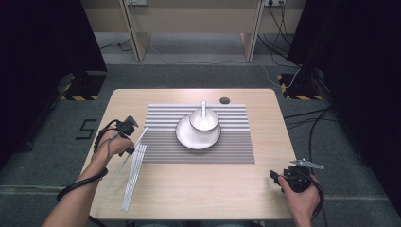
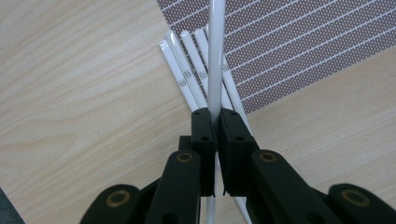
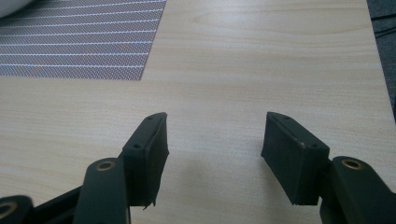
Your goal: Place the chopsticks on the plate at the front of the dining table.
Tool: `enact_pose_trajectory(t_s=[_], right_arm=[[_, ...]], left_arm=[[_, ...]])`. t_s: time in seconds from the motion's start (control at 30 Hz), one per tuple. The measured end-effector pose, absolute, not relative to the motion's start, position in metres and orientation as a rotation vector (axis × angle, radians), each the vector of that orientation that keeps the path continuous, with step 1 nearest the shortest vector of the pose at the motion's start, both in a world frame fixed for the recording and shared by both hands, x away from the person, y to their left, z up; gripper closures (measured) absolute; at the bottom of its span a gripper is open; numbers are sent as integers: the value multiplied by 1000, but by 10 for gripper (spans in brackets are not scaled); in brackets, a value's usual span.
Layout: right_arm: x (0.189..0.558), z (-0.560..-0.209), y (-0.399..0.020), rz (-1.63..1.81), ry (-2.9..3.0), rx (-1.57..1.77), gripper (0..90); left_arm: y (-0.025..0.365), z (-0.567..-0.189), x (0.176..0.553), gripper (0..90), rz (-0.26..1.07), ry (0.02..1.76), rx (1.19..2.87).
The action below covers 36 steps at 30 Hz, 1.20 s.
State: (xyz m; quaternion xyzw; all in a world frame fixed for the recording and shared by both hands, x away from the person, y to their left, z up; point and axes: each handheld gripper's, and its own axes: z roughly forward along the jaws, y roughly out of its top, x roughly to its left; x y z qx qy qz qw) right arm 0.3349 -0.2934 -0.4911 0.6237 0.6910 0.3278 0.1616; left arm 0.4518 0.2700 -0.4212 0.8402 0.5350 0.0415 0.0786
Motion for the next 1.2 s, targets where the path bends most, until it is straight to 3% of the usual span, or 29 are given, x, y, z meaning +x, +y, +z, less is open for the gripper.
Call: enact_pose_trajectory(t_s=[1.2], right_arm=[[334,-490,-295,948,1962,1781,406]], left_arm=[[248,-414,465,848,127,1591,2483]])
